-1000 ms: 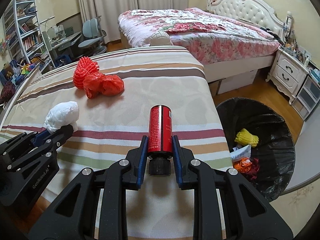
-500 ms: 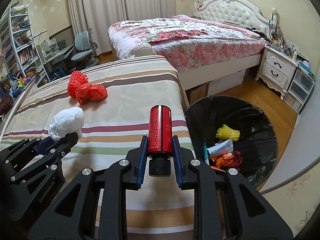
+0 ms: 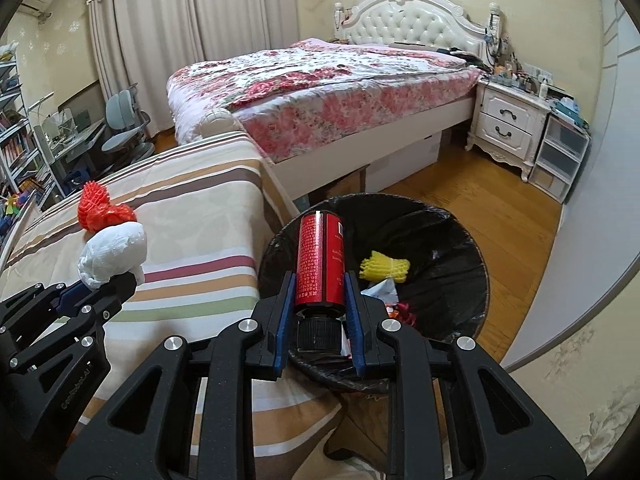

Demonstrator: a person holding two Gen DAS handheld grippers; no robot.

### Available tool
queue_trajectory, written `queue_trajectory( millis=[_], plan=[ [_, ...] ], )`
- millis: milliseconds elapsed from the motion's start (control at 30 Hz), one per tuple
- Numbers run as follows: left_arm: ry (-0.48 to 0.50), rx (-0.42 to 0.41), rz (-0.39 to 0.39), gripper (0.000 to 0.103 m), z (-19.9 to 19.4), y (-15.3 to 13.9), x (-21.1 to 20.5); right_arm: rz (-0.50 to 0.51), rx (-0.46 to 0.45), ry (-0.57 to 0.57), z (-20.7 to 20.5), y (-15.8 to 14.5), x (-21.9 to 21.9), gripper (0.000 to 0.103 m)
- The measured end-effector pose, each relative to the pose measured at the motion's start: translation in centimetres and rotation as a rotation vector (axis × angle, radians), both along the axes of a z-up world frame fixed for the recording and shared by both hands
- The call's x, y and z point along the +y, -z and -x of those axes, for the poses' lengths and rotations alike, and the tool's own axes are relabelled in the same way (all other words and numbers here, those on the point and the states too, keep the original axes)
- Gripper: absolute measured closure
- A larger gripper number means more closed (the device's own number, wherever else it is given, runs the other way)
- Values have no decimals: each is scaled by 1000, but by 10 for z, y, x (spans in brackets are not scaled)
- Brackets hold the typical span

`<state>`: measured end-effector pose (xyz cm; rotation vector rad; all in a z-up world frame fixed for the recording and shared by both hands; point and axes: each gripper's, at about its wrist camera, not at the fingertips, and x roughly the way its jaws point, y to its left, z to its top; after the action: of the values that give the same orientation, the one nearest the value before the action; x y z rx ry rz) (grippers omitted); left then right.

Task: Collect trash
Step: 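Carry the spray can and white tissue over the black bin, then open both tools to drop the can and tissue into the bin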

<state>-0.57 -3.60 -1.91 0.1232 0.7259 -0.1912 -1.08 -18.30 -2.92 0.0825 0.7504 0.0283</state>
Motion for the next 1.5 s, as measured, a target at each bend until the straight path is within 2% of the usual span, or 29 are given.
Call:
queue_trajectory(
  millis=[467,933,1500],
  plan=[
    [57,11,-12,81,-34,5,-52,-15,12,102,-25,10,-51,80],
    [70,32,-35,81,-62,13,-77,-19,41,131,-48,24,-65,80],
    [76,53,-54,81,-78,18,-92,-32,70,162,-63,35,-78,80]
  ],
)
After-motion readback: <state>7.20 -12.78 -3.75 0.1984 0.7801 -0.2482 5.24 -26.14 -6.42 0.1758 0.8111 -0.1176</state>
